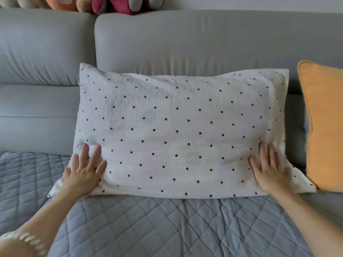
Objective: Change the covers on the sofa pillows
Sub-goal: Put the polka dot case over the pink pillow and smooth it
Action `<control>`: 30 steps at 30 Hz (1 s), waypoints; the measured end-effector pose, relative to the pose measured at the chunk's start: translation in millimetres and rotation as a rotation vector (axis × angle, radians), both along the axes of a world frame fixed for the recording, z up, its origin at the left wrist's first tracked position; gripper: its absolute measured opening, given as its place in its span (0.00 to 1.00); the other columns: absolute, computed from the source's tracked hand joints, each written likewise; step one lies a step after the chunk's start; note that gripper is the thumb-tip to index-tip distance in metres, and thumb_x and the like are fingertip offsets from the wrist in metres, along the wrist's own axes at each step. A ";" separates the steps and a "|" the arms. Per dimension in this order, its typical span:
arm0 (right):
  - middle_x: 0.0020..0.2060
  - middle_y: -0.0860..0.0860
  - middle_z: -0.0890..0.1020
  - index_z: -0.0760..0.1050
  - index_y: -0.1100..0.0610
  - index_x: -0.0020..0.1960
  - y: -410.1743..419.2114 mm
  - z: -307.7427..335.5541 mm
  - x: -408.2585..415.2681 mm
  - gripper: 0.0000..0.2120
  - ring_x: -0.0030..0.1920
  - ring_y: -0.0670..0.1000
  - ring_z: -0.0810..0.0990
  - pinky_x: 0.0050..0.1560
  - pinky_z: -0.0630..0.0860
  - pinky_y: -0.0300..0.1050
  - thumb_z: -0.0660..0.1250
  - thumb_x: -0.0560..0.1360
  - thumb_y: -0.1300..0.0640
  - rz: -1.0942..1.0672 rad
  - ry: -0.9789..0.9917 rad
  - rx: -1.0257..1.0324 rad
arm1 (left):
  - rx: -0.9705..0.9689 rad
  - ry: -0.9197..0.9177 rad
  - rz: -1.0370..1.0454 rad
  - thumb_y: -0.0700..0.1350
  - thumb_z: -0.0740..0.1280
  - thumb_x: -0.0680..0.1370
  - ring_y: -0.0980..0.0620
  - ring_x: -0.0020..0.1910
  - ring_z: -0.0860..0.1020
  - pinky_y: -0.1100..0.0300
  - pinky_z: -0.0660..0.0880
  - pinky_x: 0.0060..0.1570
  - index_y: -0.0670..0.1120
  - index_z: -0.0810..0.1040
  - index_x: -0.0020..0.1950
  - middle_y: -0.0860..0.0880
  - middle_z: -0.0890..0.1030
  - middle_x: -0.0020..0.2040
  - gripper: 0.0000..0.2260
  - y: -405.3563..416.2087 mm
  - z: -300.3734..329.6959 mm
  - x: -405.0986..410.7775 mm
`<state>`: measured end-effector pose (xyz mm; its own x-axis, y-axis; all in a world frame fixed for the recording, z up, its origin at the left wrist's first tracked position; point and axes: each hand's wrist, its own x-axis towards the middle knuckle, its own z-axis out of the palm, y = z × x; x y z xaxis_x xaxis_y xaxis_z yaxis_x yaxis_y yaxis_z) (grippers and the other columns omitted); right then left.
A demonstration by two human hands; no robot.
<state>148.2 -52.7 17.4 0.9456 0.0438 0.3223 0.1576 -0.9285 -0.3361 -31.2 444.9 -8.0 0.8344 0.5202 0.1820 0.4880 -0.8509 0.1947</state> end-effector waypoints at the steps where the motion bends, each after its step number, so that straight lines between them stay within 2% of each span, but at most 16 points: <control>1: 0.77 0.50 0.43 0.35 0.44 0.75 2.6 3.9 -6.0 0.36 0.76 0.53 0.45 0.70 0.50 0.67 0.33 0.72 0.30 -0.002 0.003 0.036 | -0.056 -0.019 0.039 0.64 0.36 0.74 0.41 0.75 0.41 0.31 0.51 0.67 0.57 0.49 0.76 0.51 0.36 0.77 0.31 -6.6 7.0 1.7; 3: 0.77 0.51 0.45 0.40 0.44 0.75 2.2 6.7 -32.7 0.34 0.75 0.55 0.47 0.70 0.50 0.68 0.38 0.73 0.31 -0.021 0.033 0.124 | -0.132 -0.093 0.110 0.61 0.42 0.79 0.43 0.75 0.39 0.30 0.44 0.67 0.62 0.43 0.75 0.52 0.35 0.76 0.24 -22.8 7.6 -5.1; 5: 0.76 0.52 0.45 0.40 0.43 0.75 4.7 -2.7 -66.5 0.35 0.75 0.58 0.48 0.68 0.55 0.69 0.38 0.72 0.30 -0.054 0.055 0.054 | -0.082 -0.060 0.096 0.62 0.39 0.78 0.44 0.74 0.33 0.30 0.37 0.66 0.58 0.40 0.76 0.52 0.31 0.75 0.27 -46.8 0.4 -22.4; 7: 0.76 0.55 0.44 0.39 0.42 0.75 20.4 -6.1 -94.4 0.35 0.75 0.60 0.50 0.67 0.58 0.70 0.42 0.72 0.31 0.002 -0.028 -0.107 | -0.029 -0.085 0.013 0.66 0.37 0.75 0.48 0.73 0.30 0.33 0.34 0.66 0.63 0.31 0.72 0.55 0.26 0.72 0.27 -80.6 -4.5 -41.5; 9: 0.76 0.55 0.47 0.44 0.43 0.76 41.5 6.5 -97.5 0.32 0.74 0.60 0.51 0.63 0.57 0.73 0.47 0.76 0.33 0.154 -0.161 -0.135 | 0.058 -0.183 -0.160 0.69 0.32 0.72 0.50 0.72 0.29 0.37 0.32 0.65 0.67 0.30 0.70 0.56 0.26 0.72 0.27 -108.2 7.9 -47.4; 11: 0.76 0.51 0.39 0.41 0.41 0.75 61.0 24.1 -78.3 0.32 0.75 0.55 0.42 0.65 0.52 0.73 0.41 0.75 0.32 0.198 -0.207 -0.145 | 0.172 -0.263 -0.283 0.68 0.34 0.74 0.50 0.73 0.30 0.35 0.32 0.65 0.67 0.36 0.72 0.54 0.30 0.74 0.26 -118.2 28.6 -30.8; 13: 0.74 0.47 0.31 0.36 0.41 0.75 76.1 39.9 -52.3 0.33 0.74 0.52 0.33 0.68 0.47 0.72 0.35 0.73 0.31 0.172 -0.157 -0.143 | 0.214 -0.298 -0.304 0.68 0.37 0.74 0.48 0.73 0.29 0.34 0.33 0.64 0.67 0.35 0.72 0.53 0.29 0.74 0.27 -117.7 52.4 -2.3; 16: 0.73 0.49 0.29 0.31 0.42 0.74 89.4 40.7 -36.6 0.34 0.73 0.54 0.30 0.69 0.45 0.72 0.31 0.71 0.32 0.139 -0.112 -0.208 | 0.216 -0.173 -0.259 0.74 0.31 0.65 0.47 0.71 0.26 0.28 0.38 0.65 0.68 0.30 0.68 0.55 0.23 0.70 0.32 -112.2 67.5 35.2; 19: 0.74 0.49 0.31 0.28 0.41 0.71 89.8 39.4 -39.9 0.34 0.74 0.54 0.32 0.68 0.44 0.71 0.28 0.68 0.30 0.147 -0.121 -0.188 | 0.208 -0.091 -0.242 0.74 0.30 0.63 0.48 0.70 0.26 0.28 0.39 0.65 0.67 0.31 0.69 0.54 0.22 0.70 0.35 -108.1 64.4 46.2; 21: 0.74 0.49 0.32 0.30 0.40 0.72 82.6 44.6 -46.2 0.34 0.74 0.54 0.32 0.68 0.44 0.70 0.30 0.69 0.30 0.192 -0.107 -0.182 | 0.205 -0.043 -0.235 0.74 0.32 0.63 0.47 0.71 0.28 0.28 0.42 0.65 0.67 0.31 0.68 0.52 0.27 0.73 0.34 -111.8 72.9 39.5; 23: 0.74 0.48 0.33 0.36 0.40 0.74 70.8 54.4 -56.8 0.32 0.74 0.53 0.33 0.71 0.46 0.67 0.40 0.75 0.32 0.247 -0.080 -0.174 | 0.198 0.041 -0.223 0.71 0.40 0.70 0.43 0.74 0.33 0.29 0.47 0.65 0.64 0.33 0.71 0.49 0.31 0.74 0.33 -120.8 89.0 29.7; 25: 0.75 0.46 0.36 0.40 0.41 0.75 54.6 63.7 -74.7 0.31 0.75 0.51 0.36 0.73 0.47 0.63 0.45 0.77 0.35 0.281 -0.034 -0.147 | 0.161 0.087 -0.223 0.63 0.52 0.78 0.42 0.75 0.36 0.31 0.48 0.68 0.59 0.37 0.74 0.47 0.32 0.75 0.32 -140.9 107.2 16.2; 28: 0.76 0.46 0.45 0.43 0.43 0.76 16.7 74.8 -116.3 0.34 0.76 0.49 0.44 0.73 0.50 0.58 0.41 0.73 0.31 0.313 -0.033 -0.086 | 0.058 -0.043 -0.351 0.54 0.55 0.80 0.45 0.75 0.37 0.38 0.45 0.70 0.56 0.39 0.76 0.48 0.34 0.76 0.30 -200.1 114.9 -12.6; 30: 0.76 0.46 0.52 0.48 0.45 0.76 -19.8 79.8 -150.4 0.32 0.76 0.48 0.50 0.72 0.53 0.54 0.46 0.76 0.34 0.326 -0.061 -0.050 | -0.027 -0.151 -0.483 0.52 0.56 0.81 0.48 0.76 0.39 0.42 0.45 0.73 0.57 0.43 0.76 0.49 0.37 0.77 0.28 -254.8 104.4 -34.0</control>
